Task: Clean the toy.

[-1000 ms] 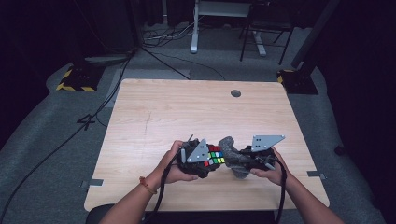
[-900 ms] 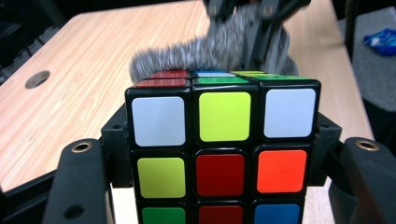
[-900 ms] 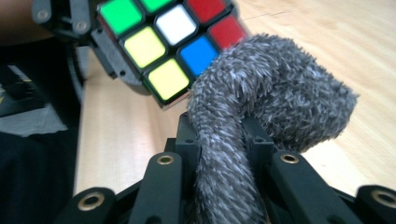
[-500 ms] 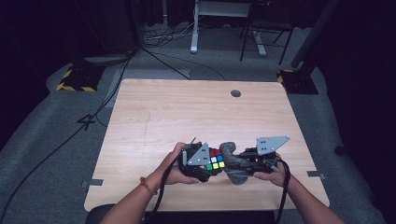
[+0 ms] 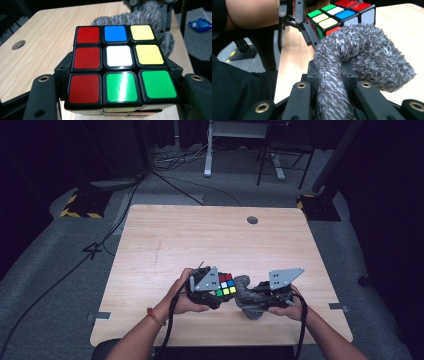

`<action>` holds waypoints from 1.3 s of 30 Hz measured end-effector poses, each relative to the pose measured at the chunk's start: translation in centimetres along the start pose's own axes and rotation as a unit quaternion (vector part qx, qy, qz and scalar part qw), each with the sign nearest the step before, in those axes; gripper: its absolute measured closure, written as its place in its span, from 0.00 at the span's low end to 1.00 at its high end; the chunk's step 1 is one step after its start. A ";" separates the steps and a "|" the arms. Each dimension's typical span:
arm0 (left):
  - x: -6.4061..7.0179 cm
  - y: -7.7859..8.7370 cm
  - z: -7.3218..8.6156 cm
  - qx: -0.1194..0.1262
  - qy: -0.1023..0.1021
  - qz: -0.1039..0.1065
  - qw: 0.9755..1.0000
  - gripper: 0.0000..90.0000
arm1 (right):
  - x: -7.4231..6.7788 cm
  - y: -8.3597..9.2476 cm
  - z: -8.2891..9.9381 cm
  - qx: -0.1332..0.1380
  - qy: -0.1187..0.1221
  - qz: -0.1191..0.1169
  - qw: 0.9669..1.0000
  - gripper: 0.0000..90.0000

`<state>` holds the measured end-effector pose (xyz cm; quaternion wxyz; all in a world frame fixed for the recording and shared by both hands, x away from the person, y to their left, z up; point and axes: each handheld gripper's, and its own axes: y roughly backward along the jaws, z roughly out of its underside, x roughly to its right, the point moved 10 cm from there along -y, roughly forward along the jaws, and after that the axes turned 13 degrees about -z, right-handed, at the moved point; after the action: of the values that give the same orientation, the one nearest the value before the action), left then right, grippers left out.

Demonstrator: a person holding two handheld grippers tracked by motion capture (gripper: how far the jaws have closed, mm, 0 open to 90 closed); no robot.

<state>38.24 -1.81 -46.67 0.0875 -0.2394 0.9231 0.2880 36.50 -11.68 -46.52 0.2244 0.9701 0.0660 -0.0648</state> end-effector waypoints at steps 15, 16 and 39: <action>0.5 0.5 -0.9 0.025 0.015 0.012 1.000 0.37 | 1.1 -0.1 0.8 -0.013 -0.011 0.027 0.999 0.83; 0.4 0.5 -0.8 0.022 0.016 0.008 1.000 0.37 | 0.9 -0.1 0.7 -0.013 -0.009 0.023 1.000 0.83; 1.7 -0.8 -0.1 -0.004 -0.002 0.029 1.000 0.36 | -0.4 0.7 -1.6 0.028 0.023 0.023 0.999 0.83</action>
<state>37.11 -3.11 -47.50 0.0798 -0.2128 0.9283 0.2945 36.39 -11.65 -44.74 0.1966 0.9786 0.0471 -0.0387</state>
